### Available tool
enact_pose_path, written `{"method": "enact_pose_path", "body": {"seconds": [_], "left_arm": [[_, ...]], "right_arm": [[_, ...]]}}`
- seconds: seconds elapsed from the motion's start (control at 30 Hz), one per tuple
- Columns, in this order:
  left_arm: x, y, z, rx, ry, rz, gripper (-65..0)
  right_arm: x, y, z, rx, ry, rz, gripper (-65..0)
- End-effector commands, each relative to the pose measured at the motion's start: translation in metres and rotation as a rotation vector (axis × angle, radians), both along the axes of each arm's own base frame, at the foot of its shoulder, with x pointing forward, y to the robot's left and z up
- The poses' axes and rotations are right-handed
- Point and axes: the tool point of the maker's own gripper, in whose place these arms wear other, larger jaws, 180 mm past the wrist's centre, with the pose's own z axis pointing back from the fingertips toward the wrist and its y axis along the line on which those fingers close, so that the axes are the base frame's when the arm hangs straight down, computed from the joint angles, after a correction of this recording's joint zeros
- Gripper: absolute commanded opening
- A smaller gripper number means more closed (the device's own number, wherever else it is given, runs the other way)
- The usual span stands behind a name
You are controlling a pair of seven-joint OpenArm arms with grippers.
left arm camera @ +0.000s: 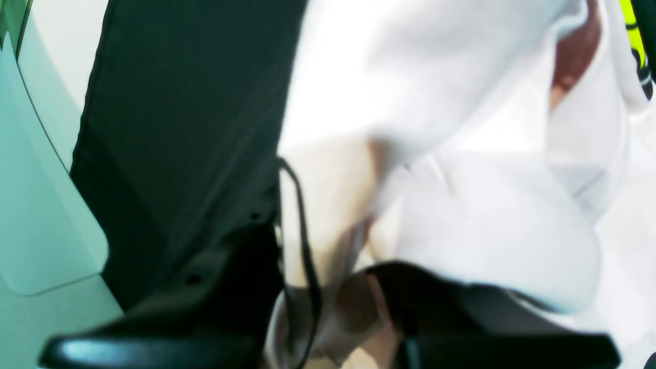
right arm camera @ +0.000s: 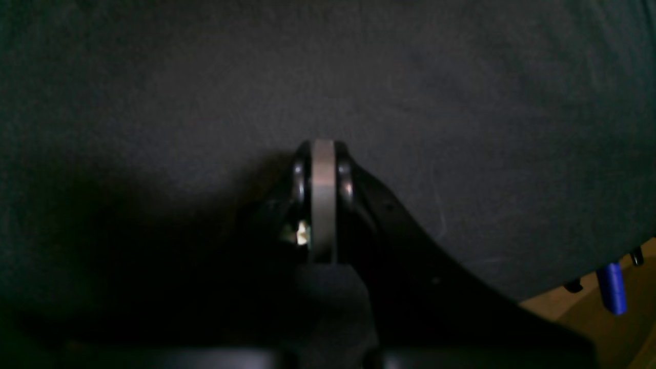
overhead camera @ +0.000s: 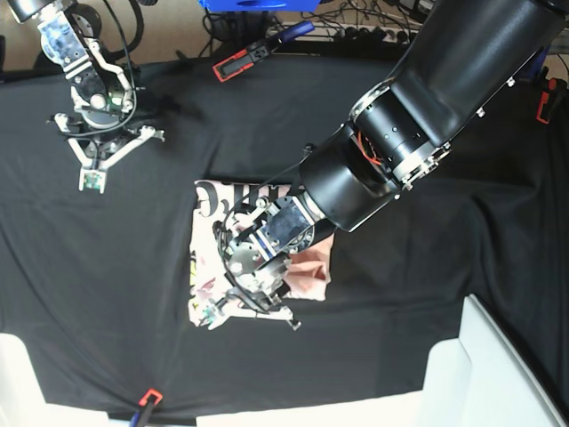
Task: Fold the T-shirt properly
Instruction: 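Press the folded shirt flat with the left gripper and release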
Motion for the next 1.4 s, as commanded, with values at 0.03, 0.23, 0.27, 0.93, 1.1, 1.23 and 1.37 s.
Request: {"method": "enact_pose_path", "body": {"seconds": [0.03,0.23,0.27,0.93,1.1,1.23,1.37], "left_arm": [[0.005,-0.014,0.014,-0.023,-0.034,-0.013,-65.0],[-0.012,-0.033,0.012,-0.073,-0.026,-0.041,-65.0],[-0.013,-0.034,0.012,-0.077,-0.026,-0.043,-65.0],[0.005,-0.007,0.012,-0.005,-0.018,0.018,-65.0],[0.009,-0.008,0.017,-0.009,-0.029,0.017,-65.0],[0.017,-0.006,0.025,-0.007,-0.047,0.022,-64.0],[0.023,-0.002,0.031,-0.01,-0.075,0.052,-43.8]], "right_arm": [[0.009,-0.006,0.009,-0.027,-0.043,0.005,-65.0],[0.013,-0.006,0.011,-0.025,-0.052,0.004,-65.0],[0.013,-0.006,0.011,-0.025,-0.052,0.004,-65.0],[0.012,-0.006,0.01,-0.025,-0.049,0.004,-65.0],[0.012,-0.006,0.01,-0.025,-0.049,0.004,-65.0],[0.012,-0.006,0.01,-0.025,-0.049,0.004,-65.0],[0.012,-0.006,0.01,-0.025,-0.049,0.004,-65.0]]}}
